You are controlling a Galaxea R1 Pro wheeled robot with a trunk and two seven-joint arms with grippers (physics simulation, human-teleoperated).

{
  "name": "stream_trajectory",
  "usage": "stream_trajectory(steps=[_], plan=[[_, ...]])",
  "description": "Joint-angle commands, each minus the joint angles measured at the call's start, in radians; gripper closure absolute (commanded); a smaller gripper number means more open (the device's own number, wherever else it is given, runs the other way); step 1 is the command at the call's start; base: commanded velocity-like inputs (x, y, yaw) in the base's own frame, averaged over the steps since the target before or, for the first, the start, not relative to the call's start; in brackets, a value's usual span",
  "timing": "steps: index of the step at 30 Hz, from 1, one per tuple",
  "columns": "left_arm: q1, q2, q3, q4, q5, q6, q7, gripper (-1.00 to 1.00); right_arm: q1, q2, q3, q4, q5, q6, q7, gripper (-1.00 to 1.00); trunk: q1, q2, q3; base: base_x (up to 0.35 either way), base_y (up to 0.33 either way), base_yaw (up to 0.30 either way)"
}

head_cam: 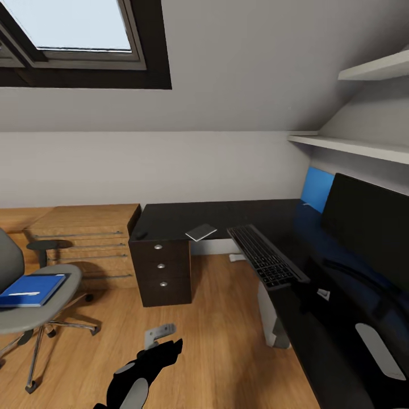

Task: In the bedroom, organize the workspace by keeping the computer under the desk, ensuring the monitor is on the desk, placing the keyboard on the desk next to the monitor, placing the mouse on the desk next to the keyboard, moving the folder from the swivel chair onto the desk next to the mouse, stacking the notebook on top of the folder with the pen on top of the notebook, and positioning the swivel chair next to the desk.

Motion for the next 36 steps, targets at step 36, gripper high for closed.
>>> stream_trajectory(steps=[36], plan=[[-0.001,0.003,0.001,0.0,0.008,0.0,0.008,-1.0,-0.001,0.009,0.003,0.059,0.005,0.001,0.027,1.0,0.0,-0.001,-0.001,-0.218,-0.17,0.0]])
